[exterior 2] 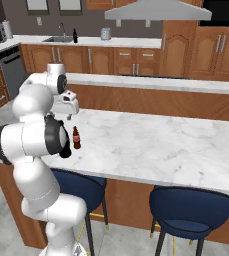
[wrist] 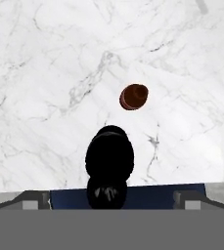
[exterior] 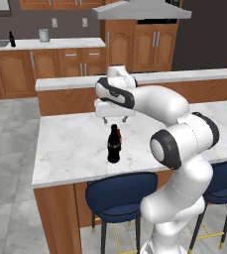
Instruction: Place the large bottle from the dining counter next to the other large bottle outside the sink, and place the small bottle from the dining counter next to the other small bottle inside the sink.
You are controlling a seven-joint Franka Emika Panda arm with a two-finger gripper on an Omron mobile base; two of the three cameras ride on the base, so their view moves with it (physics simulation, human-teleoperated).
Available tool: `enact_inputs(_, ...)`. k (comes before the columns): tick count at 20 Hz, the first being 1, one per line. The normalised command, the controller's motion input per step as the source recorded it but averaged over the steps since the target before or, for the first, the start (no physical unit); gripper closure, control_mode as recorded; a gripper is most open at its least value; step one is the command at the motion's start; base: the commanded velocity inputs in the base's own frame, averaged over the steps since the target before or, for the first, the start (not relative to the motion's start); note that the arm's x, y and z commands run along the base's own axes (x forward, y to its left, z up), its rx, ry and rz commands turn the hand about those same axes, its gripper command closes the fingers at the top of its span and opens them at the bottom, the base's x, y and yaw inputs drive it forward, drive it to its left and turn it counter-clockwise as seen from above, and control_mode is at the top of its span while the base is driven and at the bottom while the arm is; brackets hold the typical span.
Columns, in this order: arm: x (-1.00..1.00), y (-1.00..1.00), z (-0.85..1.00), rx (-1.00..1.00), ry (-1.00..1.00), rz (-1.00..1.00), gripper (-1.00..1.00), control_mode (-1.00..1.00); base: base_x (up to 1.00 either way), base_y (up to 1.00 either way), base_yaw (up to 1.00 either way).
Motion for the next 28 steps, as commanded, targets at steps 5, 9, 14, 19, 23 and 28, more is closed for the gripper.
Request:
enact_inputs(5, 0.0, 0.0, -0.29, 0.0, 0.0, 0.0, -1.0, -1.0, 0.0, 0.0, 0.0)
enact_inputs(9, 0.0, 0.0, -0.29, 0.0, 0.0, 0.0, -1.0, -1.0, 0.0, 0.0, 0.0)
enact_inputs(14, 0.0, 0.0, -0.15, 0.0, 0.0, 0.0, -1.0, -1.0, 0.0, 0.0, 0.0)
enact_inputs(19, 0.0, 0.0, -0.09, 0.0, 0.0, 0.0, -1.0, -1.0, 0.0, 0.0, 0.0)
enact_inputs(23, 0.0, 0.0, 0.0, 0.0, 0.0, 0.0, -1.0, -1.0, 0.0, 0.0, 0.0)
enact_inputs(28, 0.0, 0.0, 0.0, 0.0, 0.0, 0.0, 1.0, -1.0, 0.0, 0.0, 0.0)
